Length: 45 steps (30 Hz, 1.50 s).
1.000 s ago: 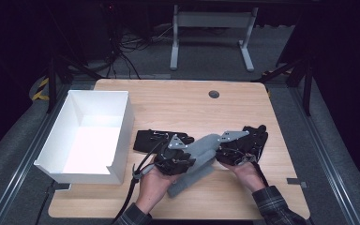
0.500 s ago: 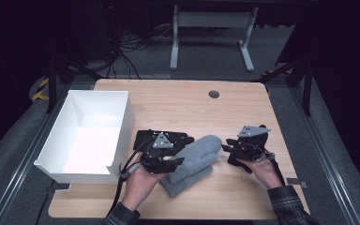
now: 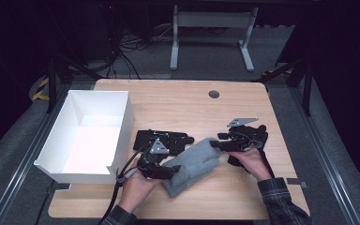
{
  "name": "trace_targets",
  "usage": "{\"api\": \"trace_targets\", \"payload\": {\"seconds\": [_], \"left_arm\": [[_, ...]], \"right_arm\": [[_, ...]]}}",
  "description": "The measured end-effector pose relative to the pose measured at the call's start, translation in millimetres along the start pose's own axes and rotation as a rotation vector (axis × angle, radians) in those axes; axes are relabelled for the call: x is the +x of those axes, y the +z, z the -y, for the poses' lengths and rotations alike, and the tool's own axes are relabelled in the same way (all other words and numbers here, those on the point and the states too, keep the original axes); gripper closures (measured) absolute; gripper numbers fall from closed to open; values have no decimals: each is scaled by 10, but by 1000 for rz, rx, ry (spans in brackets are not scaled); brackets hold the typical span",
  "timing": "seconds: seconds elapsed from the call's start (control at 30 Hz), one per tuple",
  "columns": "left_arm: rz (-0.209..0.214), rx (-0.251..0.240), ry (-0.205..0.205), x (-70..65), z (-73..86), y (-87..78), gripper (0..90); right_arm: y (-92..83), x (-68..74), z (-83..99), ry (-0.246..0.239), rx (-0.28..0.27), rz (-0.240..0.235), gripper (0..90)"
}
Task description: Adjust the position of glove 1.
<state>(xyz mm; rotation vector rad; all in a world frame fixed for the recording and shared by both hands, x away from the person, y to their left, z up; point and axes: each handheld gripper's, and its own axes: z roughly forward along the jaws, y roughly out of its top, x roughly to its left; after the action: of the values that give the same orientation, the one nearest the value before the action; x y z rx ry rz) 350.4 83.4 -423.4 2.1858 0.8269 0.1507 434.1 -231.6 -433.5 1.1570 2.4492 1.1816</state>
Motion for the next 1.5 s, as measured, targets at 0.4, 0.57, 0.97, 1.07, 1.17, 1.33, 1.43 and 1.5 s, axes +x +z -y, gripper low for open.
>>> {"api": "trace_targets", "payload": {"seconds": [0.4,0.57,0.97,1.07,1.17,1.33,1.43,1.5], "left_arm": [[26,37,7,10,-1,64,697],[53,-1,-27,6,-47,-46,765],[59,-35,-67,-148,-28,-490,761],[66,-16,-89,-121,80,-455,756],[76,7,-93,-108,146,-385,751],[65,33,-59,-128,165,-271,674],[56,25,-37,-135,131,-280,513],[47,12,-20,-142,80,-286,428]], "right_arm": [[58,-16,31,-9,54,-70,859],[-9,8,2,-22,43,-66,874],[-266,258,-191,-68,-4,-109,878],[-218,311,-183,-86,17,-117,877],[-161,331,-147,-88,39,-117,876],[-53,347,-82,-107,77,-89,860],[-45,357,-70,-122,69,-63,669],[-77,363,-69,-123,52,-51,573]]}}
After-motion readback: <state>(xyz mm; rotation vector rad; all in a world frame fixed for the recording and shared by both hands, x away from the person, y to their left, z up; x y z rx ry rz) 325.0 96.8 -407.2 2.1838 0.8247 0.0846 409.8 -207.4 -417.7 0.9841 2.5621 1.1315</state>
